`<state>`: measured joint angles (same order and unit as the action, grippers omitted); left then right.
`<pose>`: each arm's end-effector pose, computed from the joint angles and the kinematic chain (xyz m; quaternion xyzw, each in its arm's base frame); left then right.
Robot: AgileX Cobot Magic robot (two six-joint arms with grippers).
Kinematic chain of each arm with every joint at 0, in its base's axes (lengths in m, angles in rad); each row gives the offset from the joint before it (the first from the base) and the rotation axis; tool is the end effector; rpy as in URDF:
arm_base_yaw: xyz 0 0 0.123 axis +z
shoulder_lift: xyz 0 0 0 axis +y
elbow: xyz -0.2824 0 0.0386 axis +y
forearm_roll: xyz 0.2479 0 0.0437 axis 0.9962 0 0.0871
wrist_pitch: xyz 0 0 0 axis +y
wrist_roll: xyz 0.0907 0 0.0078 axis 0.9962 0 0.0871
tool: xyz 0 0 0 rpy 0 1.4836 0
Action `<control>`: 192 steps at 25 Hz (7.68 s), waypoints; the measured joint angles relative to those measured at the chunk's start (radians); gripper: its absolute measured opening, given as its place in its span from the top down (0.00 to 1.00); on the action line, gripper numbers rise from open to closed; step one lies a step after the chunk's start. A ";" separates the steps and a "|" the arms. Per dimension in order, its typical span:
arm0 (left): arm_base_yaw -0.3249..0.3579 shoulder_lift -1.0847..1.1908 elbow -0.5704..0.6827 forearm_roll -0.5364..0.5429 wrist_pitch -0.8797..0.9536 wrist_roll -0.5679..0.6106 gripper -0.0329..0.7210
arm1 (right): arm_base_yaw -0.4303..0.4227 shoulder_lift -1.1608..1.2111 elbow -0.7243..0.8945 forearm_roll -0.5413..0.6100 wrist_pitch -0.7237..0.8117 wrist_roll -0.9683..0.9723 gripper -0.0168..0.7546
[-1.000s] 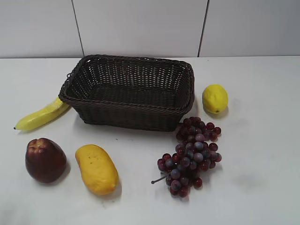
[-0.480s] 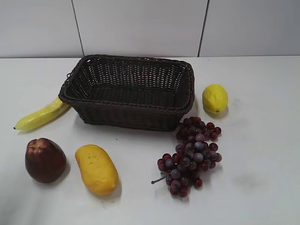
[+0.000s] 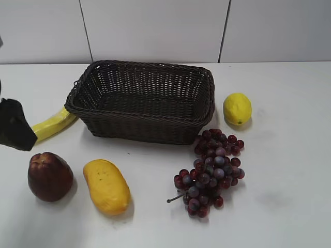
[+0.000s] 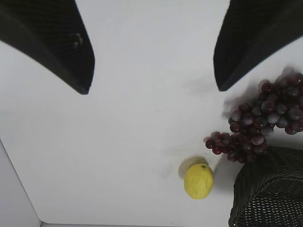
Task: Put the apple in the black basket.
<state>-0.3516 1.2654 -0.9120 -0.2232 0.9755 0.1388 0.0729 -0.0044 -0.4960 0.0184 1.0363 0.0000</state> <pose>0.2096 -0.0947 0.2748 0.1929 0.9623 -0.1179 0.1511 -0.0042 0.0011 0.2780 -0.0311 0.8461 0.0286 0.5314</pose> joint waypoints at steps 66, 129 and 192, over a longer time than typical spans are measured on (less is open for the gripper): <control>-0.106 0.408 -0.153 0.223 0.026 -0.045 0.21 | 0.000 0.000 0.000 0.000 0.000 0.000 0.21; -0.178 0.608 -0.721 0.086 -0.100 -0.041 0.08 | 0.000 0.000 0.000 0.000 0.000 0.000 0.21; 0.207 -1.178 0.430 0.126 0.111 -0.046 0.06 | 0.000 0.000 0.000 0.000 0.000 0.000 0.21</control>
<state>-0.1445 0.0872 -0.4825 -0.0970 1.0868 0.0927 0.0729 -0.0044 -0.4960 0.0184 1.0363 0.0000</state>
